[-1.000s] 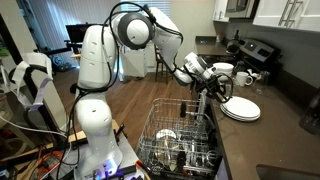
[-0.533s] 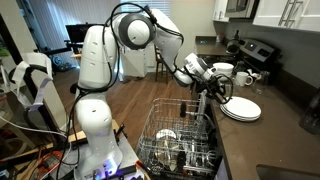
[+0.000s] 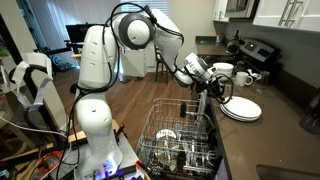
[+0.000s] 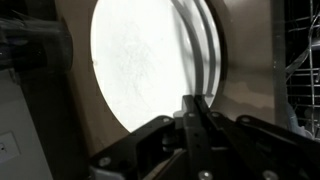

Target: Take the top white plate and put it in the dishwasher

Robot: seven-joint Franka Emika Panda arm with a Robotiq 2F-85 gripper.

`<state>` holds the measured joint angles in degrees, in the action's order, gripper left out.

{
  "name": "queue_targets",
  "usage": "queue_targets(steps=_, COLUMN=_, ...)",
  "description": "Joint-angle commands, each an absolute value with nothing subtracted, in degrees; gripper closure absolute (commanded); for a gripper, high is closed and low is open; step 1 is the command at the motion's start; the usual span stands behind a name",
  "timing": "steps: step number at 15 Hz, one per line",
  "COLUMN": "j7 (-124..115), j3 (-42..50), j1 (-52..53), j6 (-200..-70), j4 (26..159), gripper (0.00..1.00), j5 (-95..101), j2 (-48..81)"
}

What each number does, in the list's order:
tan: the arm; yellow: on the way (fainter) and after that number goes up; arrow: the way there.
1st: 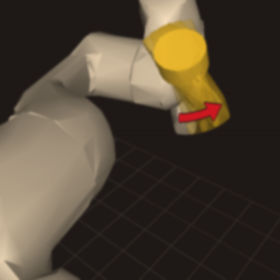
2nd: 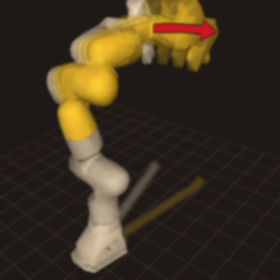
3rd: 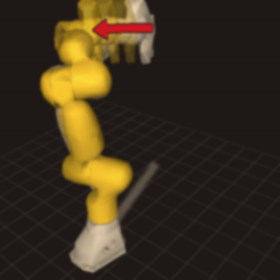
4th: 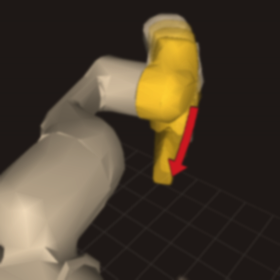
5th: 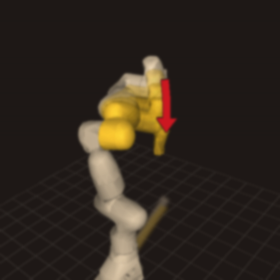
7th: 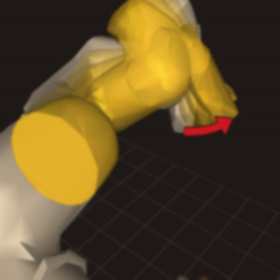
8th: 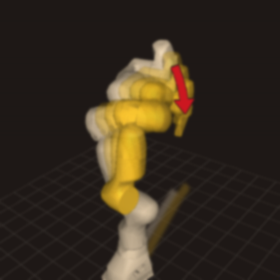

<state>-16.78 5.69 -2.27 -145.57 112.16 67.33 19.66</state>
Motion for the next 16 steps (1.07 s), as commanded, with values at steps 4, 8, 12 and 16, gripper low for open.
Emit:
queue_targets(steps=4, j7=-15.1, j3=5.92, j1=-2.83, j6=-147.63, j4=112.42, gripper=0.95, j5=68.17, j2=19.29)
queue_targets(steps=8, j7=-14.86, j3=5.28, j1=-2.26, j6=-146.58, j4=112.93, gripper=0.95, j5=67.08, j2=18.42)
queue_targets(steps=12, j7=-14.78, j3=4.4, j1=-1.77, j6=-146.28, j4=113.23, gripper=0.95, j5=66.68, j2=17.63)
queue_targets(steps=16, j7=-14.71, j3=3.55, j1=-1.65, j6=-146.54, j4=113.21, gripper=0.95, j5=66.48, j2=17.44)
